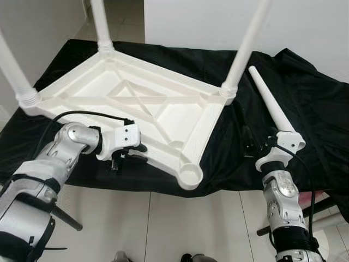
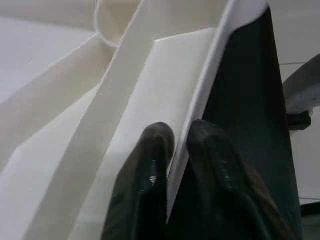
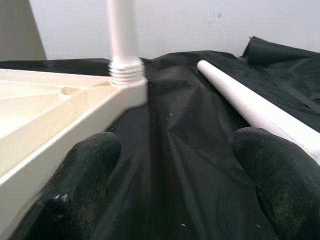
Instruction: Building children table
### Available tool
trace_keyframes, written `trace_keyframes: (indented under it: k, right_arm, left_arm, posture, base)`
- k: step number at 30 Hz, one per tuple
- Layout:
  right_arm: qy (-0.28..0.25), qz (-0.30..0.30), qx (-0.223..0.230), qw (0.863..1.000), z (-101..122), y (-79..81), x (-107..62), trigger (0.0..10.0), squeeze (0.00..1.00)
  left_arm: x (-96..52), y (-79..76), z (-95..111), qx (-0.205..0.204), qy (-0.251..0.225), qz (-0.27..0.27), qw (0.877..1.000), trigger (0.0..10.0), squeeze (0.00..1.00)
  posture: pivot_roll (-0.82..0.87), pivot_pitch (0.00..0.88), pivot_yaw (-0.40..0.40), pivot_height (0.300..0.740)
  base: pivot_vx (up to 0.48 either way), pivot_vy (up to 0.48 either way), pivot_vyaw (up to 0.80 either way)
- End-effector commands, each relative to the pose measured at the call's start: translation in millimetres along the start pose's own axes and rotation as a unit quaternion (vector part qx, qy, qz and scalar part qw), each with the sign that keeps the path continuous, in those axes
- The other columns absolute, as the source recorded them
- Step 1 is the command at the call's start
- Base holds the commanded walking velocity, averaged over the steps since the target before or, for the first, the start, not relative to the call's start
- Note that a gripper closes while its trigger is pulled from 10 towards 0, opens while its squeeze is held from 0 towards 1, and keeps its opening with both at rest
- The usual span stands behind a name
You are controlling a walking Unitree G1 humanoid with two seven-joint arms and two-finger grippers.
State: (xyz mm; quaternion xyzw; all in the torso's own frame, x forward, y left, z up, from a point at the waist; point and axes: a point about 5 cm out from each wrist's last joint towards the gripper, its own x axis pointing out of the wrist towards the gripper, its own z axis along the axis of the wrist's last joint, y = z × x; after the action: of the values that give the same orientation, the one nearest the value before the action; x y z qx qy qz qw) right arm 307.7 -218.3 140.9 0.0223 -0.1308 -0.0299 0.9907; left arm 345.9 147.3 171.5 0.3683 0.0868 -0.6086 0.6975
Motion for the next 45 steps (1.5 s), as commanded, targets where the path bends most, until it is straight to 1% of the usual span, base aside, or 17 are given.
trace_keyframes:
  k: [1,8,13,14,16,17,22,23,26,32,33,35,38,40,42,44,45]
  right_arm:
    - [0.005,-0.001,-0.001,1.000,-1.1,0.6,-0.2,10.0,0.00]
    - [0.005,-0.006,0.000,1.000,-2.1,0.8,-2.0,10.0,0.00]
    - [0.005,-0.006,0.001,1.000,-2.4,1.5,-2.3,10.0,0.00]
    - [0.005,-0.007,0.002,1.000,-2.6,2.1,-2.5,10.0,0.00]
    - [0.005,-0.007,0.002,1.000,-2.6,2.1,-2.5,10.0,0.00]
    - [0.004,-0.009,0.005,1.000,-2.5,2.5,-1.9,10.0,0.00]
    - [0.000,-0.014,0.012,1.000,-1.9,3.1,0.0,10.0,0.00]
    - [-0.002,-0.017,0.015,1.000,-1.0,3.0,1.7,10.0,0.00]
    - [-0.007,-0.024,0.012,1.000,1.9,1.8,5.7,10.0,0.00]
    - [-0.006,-0.030,0.006,1.000,3.2,0.2,7.6,10.0,0.00]
    - [-0.008,-0.034,-0.003,0.999,4.9,-2.3,8.8,10.0,0.00]
    - [-0.008,-0.061,-0.027,0.998,8.5,-11.2,11.2,10.0,0.00]
    - [-0.008,-0.071,-0.034,0.997,9.5,-14.2,11.8,10.0,0.00]
    - [-0.007,-0.120,-0.057,0.991,11.7,-27.3,12.4,10.0,0.00]
    - [-0.009,-0.152,-0.069,0.986,13.1,-35.2,12.5,10.0,0.00]
    - [-0.009,-0.156,-0.070,0.985,13.2,-36.4,12.5,10.0,0.00]
    - [-0.007,-0.168,-0.067,0.983,12.8,-38.9,12.3,10.0,0.00]
  left_arm:
    - [-1.0,-6.6,-17.4,-0.036,0.028,0.000,0.999,2.5,0.00]
    - [4.7,-10.2,-15.9,-0.032,0.016,-0.007,0.999,1.9,0.00]
    - [6.6,-11.8,-15.2,-0.030,0.011,-0.008,0.999,1.9,0.00]
    - [8.5,-13.3,-13.1,-0.025,0.003,-0.007,1.000,2.4,0.00]
    - [8.5,-13.3,-13.1,-0.025,0.003,-0.007,1.000,2.4,0.00]
    - [11.1,-13.2,-4.9,-0.016,-0.023,-0.001,1.000,10.0,0.00]
    - [14.3,-9.7,12.5,-0.006,-0.076,0.021,0.997,10.0,0.00]
    - [14.3,-8.1,20.2,-0.007,-0.098,0.025,0.995,10.0,1.00]
    - [10.8,-3.6,35.7,-0.008,-0.141,0.038,0.989,10.0,1.00]
    - [6.2,2.4,46.7,-0.011,-0.171,0.066,0.983,10.0,1.00]
    - [1.7,7.2,53.1,-0.021,-0.192,0.090,0.977,10.0,0.00]
    - [-6.1,15.5,59.7,-0.049,-0.221,0.148,0.963,10.0,0.00]
    - [-8.2,16.9,60.4,-0.058,-0.226,0.164,0.958,10.0,0.00]
    - [-11.9,22.6,62.7,-0.080,-0.239,0.235,0.939,10.0,0.00]
    - [-14.9,24.5,63.0,-0.102,-0.245,0.274,0.925,10.0,0.00]
    - [-15.5,24.3,62.9,-0.107,-0.246,0.279,0.922,10.0,0.00]
    - [-16.4,25.5,62.5,-0.122,-0.246,0.296,0.915,10.0,0.00]
  posture:
    - [-0.01,0.136,-0.015,0.740]
    - [-0.01,0.135,-0.006,0.740]
    - [-0.01,0.135,-0.006,0.740]
    - [-0.01,0.134,-0.006,0.740]
    - [-0.01,0.134,-0.006,0.740]
    - [-0.01,0.133,-0.008,0.740]
    - [-0.01,0.131,-0.017,0.740]
    - [-0.01,0.131,-0.017,0.740]
    - [-0.01,0.130,-0.020,0.740]
    - [-0.01,0.129,-0.016,0.740]
    - [-0.02,0.129,-0.015,0.740]
    - [-0.02,0.129,-0.014,0.740]
    - [-0.02,0.129,-0.014,0.740]
    - [-0.02,0.128,-0.016,0.740]
    - [-0.02,0.127,-0.018,0.740]
    - [-0.02,0.127,-0.018,0.740]
    - [-0.02,0.125,-0.018,0.740]
  base:
    - [0.000,0.000,0.00]
    - [0.000,0.000,0.00]
    - [0.000,0.000,0.00]
    - [0.000,0.000,0.00]
    - [0.000,0.000,0.00]
    - [0.000,0.000,0.00]
    - [0.000,0.000,0.00]
    - [0.000,0.000,0.00]
    - [0.000,0.000,0.00]
    - [0.000,0.000,0.00]
    - [0.000,0.000,0.00]
    - [0.000,0.000,0.00]
    - [0.000,0.000,0.00]
    - [0.000,0.000,0.00]
    - [0.000,0.000,0.00]
    - [0.000,0.000,0.00]
    - [0.000,0.000,0.00]
